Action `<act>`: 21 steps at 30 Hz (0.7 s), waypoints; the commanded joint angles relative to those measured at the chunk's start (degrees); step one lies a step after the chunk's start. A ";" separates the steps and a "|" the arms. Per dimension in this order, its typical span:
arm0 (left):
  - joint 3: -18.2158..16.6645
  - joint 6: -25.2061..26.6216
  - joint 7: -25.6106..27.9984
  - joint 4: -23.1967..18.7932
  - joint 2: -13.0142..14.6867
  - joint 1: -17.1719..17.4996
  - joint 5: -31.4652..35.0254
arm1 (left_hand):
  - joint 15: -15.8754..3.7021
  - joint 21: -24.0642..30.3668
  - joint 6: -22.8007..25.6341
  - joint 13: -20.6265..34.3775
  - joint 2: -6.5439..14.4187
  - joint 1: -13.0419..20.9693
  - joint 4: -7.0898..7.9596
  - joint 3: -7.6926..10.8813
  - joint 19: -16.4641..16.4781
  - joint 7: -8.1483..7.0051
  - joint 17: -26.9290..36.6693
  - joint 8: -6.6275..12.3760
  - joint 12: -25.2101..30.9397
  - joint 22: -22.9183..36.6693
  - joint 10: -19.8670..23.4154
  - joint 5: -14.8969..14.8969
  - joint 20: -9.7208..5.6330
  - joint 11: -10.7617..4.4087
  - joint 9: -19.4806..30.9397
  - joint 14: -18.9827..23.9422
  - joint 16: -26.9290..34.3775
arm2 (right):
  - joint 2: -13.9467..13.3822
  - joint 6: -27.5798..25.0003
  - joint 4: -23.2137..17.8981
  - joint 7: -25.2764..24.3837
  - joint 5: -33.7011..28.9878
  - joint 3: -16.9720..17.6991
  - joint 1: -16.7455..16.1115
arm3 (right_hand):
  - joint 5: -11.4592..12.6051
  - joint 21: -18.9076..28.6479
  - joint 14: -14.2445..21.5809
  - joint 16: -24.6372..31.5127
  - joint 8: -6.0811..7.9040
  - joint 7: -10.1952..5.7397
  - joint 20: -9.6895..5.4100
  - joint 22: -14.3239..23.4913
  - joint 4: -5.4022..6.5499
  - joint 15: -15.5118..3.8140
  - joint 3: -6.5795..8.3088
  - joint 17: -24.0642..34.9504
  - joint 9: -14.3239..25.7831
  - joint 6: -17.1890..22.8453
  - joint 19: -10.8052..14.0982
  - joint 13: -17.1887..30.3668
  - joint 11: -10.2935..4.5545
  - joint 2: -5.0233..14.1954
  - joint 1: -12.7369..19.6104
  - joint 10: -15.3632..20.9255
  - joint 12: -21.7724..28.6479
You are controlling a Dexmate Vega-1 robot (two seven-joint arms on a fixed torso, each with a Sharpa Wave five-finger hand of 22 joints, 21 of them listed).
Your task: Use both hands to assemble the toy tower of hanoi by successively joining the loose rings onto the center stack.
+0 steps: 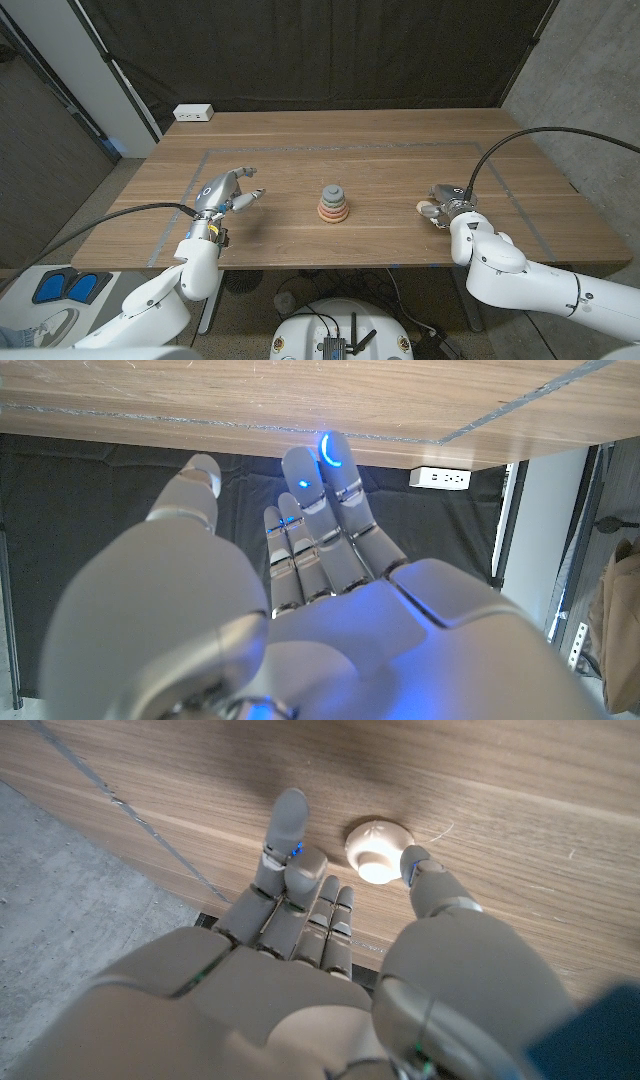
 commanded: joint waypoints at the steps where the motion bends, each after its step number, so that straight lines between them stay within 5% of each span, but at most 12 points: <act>1: 0.11 0.18 -0.22 0.10 -0.03 -0.23 -0.22 | -4.85 -0.20 0.41 0.14 0.57 -0.17 0.08 0.45 0.53 -0.13 0.11 -0.01 -0.22 -0.04 0.39 0.23 -7.95 0.06 0.16 0.59 0.26 | 0.27 -1.93 0.81 0.60 1.22 -3.58 3.29 | -0.05 -0.31 -0.33 -0.09 0.29 -0.26 -5.99 -0.05 -0.07 -5.46 0.00 0.18 -0.07 0.35 -0.31 0.14 0.00 -0.23 0.31 0.28 0.24; 21: -0.26 -1.28 -0.70 0.60 0.16 -0.50 -1.49 | -4.84 -0.45 1.10 0.47 1.35 -0.79 0.12 1.11 0.64 0.02 0.33 -0.01 -0.31 -0.11 0.85 0.34 -7.95 0.13 0.26 0.73 0.22 | 1.85 -4.18 2.09 -1.50 3.31 -8.18 6.77 | -0.14 -0.35 -0.77 0.04 0.00 0.15 -6.01 -0.16 -0.03 -5.46 0.16 0.18 -0.24 -0.84 -0.47 0.24 0.72 0.20 0.56 -0.74 0.11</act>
